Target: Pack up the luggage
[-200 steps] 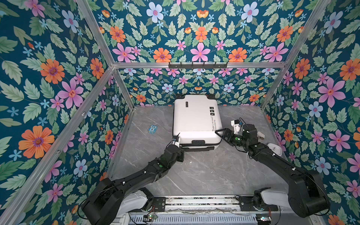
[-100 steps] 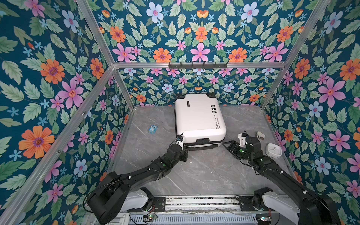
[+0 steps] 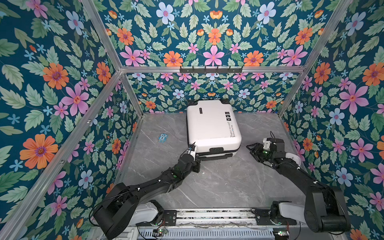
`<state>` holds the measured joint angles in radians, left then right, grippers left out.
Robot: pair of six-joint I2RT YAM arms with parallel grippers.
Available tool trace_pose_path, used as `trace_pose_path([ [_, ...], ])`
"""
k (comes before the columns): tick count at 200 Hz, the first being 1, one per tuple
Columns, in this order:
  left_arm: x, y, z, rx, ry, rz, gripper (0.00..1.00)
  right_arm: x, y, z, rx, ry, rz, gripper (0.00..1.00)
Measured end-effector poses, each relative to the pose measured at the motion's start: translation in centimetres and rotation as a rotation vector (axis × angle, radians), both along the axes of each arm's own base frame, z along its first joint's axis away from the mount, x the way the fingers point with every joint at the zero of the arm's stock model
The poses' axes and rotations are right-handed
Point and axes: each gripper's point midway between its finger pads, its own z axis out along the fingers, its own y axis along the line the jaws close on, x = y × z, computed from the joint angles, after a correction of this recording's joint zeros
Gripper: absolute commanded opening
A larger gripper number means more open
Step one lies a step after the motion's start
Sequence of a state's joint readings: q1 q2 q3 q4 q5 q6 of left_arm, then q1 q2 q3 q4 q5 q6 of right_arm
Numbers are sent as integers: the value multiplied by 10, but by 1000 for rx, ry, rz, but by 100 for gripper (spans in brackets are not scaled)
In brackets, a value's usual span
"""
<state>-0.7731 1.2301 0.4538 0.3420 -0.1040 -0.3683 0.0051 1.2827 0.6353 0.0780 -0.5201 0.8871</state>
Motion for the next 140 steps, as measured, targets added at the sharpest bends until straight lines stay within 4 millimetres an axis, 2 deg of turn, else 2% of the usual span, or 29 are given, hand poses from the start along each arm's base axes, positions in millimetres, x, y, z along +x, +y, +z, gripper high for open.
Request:
trace_pose_path([
  [26,0,1,1,0,0,0,0,17,-1,5,-85,-23,58,51],
  [46,1,3,1,-2,0,7,0,17,-1,-7,-146,-8,118,51],
  [66,4,10,1,-2,2,25,0,6,7,-22,-179,10,181,50],
  [85,7,14,1,-2,3,38,0,-18,33,-37,-170,17,252,48],
  [109,8,14,-1,1,7,40,0,-49,67,-55,-112,51,297,61],
  [121,8,14,-2,3,9,41,0,-52,70,-61,-90,56,258,65],
  [140,8,14,-1,2,10,39,0,-45,64,-64,-64,72,165,68],
])
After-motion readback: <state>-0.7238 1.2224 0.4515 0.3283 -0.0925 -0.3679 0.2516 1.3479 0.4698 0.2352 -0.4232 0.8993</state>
